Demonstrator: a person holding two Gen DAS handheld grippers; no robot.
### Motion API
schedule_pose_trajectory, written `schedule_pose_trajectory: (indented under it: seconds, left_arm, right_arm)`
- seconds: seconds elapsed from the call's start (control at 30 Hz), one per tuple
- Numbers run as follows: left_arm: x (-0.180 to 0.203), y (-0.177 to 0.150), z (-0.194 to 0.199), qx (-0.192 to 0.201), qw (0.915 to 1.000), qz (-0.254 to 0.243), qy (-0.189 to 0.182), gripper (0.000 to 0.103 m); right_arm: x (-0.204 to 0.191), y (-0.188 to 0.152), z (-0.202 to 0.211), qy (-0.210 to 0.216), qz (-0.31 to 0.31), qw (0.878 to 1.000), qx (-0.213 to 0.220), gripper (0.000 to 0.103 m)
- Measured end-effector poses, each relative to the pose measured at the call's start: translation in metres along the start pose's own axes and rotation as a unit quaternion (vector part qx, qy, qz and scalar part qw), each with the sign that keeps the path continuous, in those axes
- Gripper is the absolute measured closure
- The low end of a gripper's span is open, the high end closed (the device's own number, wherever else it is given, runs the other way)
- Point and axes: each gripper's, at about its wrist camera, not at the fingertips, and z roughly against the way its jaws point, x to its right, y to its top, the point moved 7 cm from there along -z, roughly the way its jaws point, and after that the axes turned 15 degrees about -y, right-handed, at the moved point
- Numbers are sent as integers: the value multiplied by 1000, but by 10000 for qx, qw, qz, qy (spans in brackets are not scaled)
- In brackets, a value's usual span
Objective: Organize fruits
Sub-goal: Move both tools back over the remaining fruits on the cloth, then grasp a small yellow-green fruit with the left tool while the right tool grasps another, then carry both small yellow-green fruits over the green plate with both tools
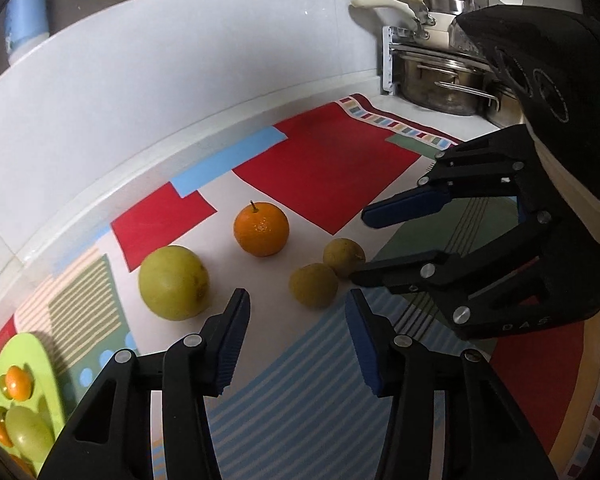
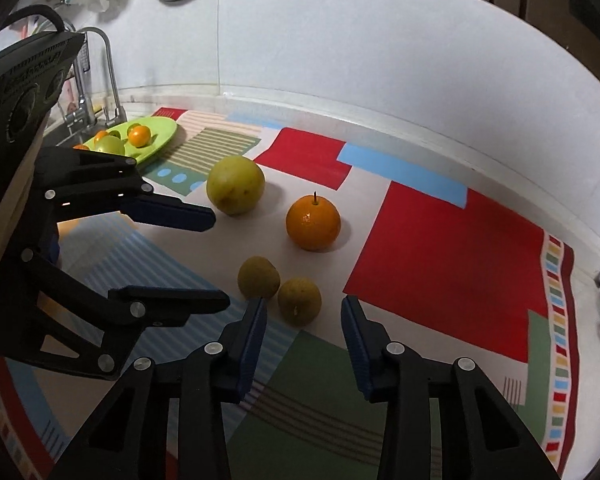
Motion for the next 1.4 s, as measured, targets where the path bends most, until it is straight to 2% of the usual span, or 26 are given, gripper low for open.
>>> schedule_pose_trajectory:
  seconds: [0.37,0.5,0.67,0.93,1.1,1.4]
  left_arm:
    - [-8,5,-19,-95,9992,138,-373,59]
    - [-11,5,-24,-207,9987,257,-395,69]
    - [-11,5,-26,-227,9982,384,-392,74]
    - [-11,1,-12,-79,9956,907,-243,74]
    - [-13,-1,4,76,9916,1289,-89,74]
    - [-9,0,48,540,9864,1540,200,74]
  right_arm:
    - [-1,2,-17,318,-103,9993,-162,70]
    - [-1,0,-21,462,-242,9983,-272,76]
    - [8,-4,-19,295,-519,9978,-285,76]
    - [22,-12,-7,-90,-1163,9927,-294,76]
    - [21,-12,10,-243,-1352,9903,-202,76]
    - [8,-7,41,-256,-1547,9876,13,76]
